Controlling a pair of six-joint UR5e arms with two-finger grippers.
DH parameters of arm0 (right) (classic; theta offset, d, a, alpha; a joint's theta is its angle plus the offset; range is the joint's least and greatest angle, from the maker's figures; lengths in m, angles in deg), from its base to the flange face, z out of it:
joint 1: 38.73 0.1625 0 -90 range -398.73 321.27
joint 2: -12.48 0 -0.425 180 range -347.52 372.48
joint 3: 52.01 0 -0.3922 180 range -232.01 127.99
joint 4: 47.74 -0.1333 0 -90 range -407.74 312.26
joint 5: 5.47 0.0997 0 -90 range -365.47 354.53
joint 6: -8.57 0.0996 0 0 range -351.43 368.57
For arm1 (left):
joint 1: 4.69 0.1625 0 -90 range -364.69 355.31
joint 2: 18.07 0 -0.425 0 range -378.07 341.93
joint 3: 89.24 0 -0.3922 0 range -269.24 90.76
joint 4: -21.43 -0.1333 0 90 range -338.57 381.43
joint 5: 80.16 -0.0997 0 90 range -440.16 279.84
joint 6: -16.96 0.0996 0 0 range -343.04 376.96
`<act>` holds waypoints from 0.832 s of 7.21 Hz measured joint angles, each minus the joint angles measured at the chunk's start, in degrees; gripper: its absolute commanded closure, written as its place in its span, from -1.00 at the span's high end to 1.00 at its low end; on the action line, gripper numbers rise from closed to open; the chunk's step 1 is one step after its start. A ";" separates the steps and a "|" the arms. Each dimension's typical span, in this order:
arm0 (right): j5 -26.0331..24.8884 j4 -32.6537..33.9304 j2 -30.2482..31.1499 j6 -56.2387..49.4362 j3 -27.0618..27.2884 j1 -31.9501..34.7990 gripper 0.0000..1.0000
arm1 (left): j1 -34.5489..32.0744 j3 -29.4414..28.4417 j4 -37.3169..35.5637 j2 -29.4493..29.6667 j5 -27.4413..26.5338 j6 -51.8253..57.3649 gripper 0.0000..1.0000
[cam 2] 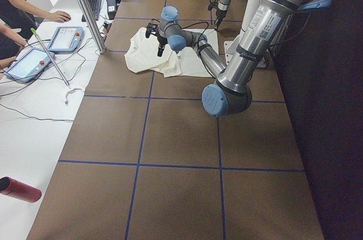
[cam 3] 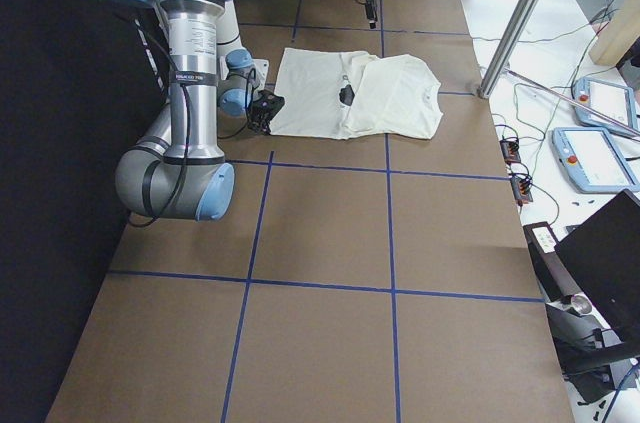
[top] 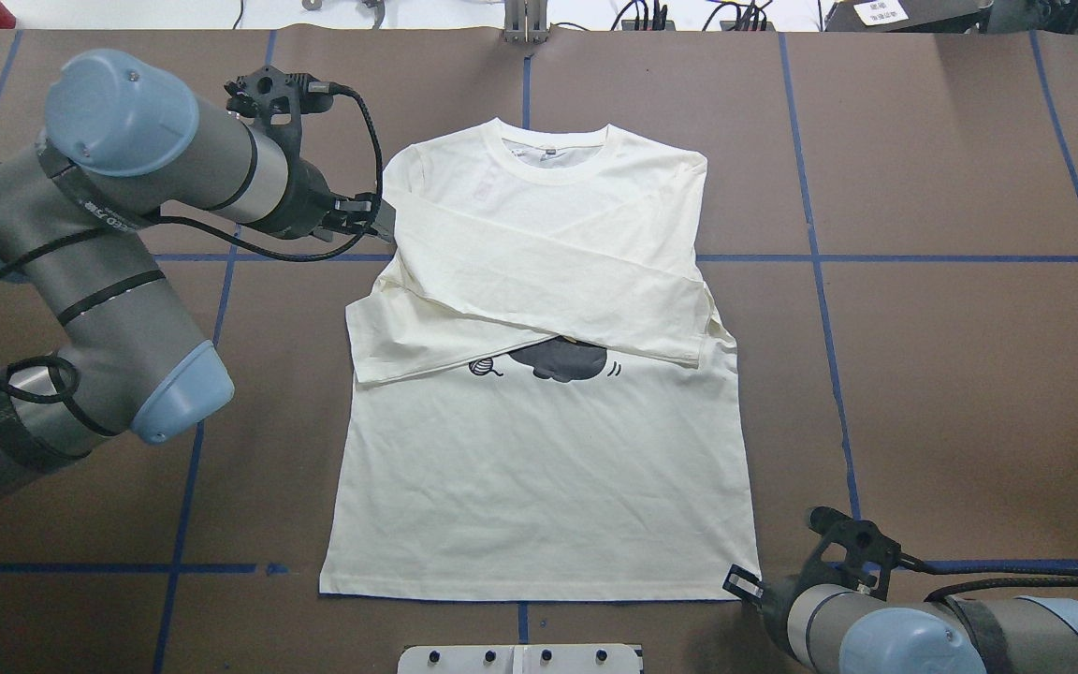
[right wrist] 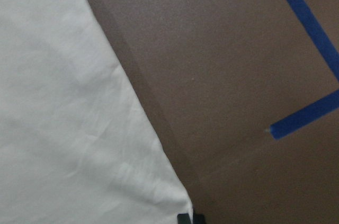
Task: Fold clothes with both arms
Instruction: 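Release the sleeve with the left gripper while right gripper moves to the hem, then move the left gripper to the hem and grasp both hem corners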
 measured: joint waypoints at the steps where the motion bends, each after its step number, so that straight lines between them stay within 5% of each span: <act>1: 0.16 0.00 -0.16 -0.11 0.45 0.19 -1.00 | 0.16 0.17 -0.08 -0.18 -0.07 -2.03 0.42; 4: 0.71 0.00 0.01 -0.44 3.09 2.26 -1.00 | 7.62 8.56 -0.66 -7.91 -2.91 -21.35 0.39; 6: 1.05 0.00 0.28 -0.58 4.16 3.51 -1.00 | 18.88 13.96 -0.98 -15.11 -10.88 -31.99 0.40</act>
